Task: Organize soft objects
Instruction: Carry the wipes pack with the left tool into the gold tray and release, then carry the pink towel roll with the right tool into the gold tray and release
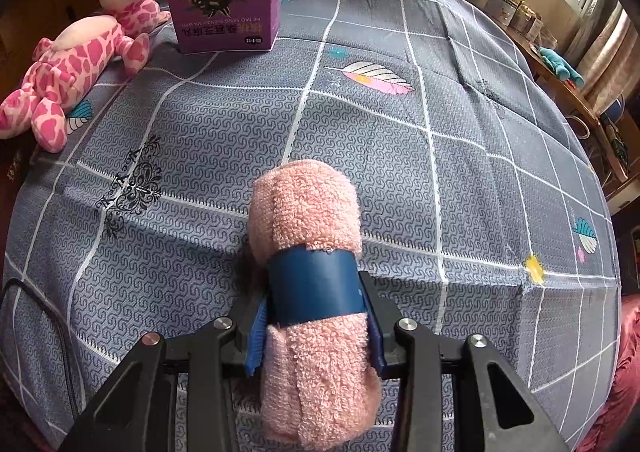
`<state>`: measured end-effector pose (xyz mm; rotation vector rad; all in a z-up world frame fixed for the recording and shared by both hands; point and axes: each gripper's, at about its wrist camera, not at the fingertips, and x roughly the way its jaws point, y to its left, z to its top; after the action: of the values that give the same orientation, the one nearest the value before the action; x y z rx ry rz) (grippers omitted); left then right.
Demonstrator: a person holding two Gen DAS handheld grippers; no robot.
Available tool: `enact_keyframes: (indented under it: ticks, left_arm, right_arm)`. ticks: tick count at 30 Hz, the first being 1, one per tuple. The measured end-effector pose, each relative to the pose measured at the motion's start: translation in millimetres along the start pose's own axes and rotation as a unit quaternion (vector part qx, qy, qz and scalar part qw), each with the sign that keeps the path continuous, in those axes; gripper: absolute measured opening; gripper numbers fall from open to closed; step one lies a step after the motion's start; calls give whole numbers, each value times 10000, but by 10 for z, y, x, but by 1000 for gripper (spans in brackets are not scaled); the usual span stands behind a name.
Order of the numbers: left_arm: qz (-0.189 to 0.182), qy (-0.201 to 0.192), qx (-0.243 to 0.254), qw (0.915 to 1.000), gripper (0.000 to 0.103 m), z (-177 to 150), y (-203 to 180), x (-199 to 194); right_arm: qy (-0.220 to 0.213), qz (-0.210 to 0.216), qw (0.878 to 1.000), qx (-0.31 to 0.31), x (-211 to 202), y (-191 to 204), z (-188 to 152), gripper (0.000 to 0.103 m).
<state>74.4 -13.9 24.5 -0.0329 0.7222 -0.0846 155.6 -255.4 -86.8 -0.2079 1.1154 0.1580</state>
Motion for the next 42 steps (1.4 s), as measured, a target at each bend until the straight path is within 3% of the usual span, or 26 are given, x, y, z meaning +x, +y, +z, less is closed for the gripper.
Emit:
enact_keyframes:
  ticks: [16,22,28,31,36,42]
  left_arm:
    - [620,-8,-565,9965,59,-189,839,-287]
    - [1129,137,-1215,9861,59,-292,1498,-255]
    - [1637,536,-1358,9756,60,-490,1955,-32]
    - [1671,636,-1454,9731,66,-594,2052,29]
    - [1786,470,-1402,9727,80,-627,2017,-79]
    - [1893,213,-1325,9727,86,-572,1974,-303]
  right_arm:
    - [-36,-66,10000,-62,-50,29,-26,39]
    - [-31,-87,9999,-73,-53,36,-23,39]
    - [-20,-104,9999,-78,-48,44,-18,39]
    - [-15,-108,9999,-70,-49,46,-13,39]
    - [-4,-109,9999,-45,-47,38,-6,39]
    - [23,-145,9999,32,-42,40,9,39]
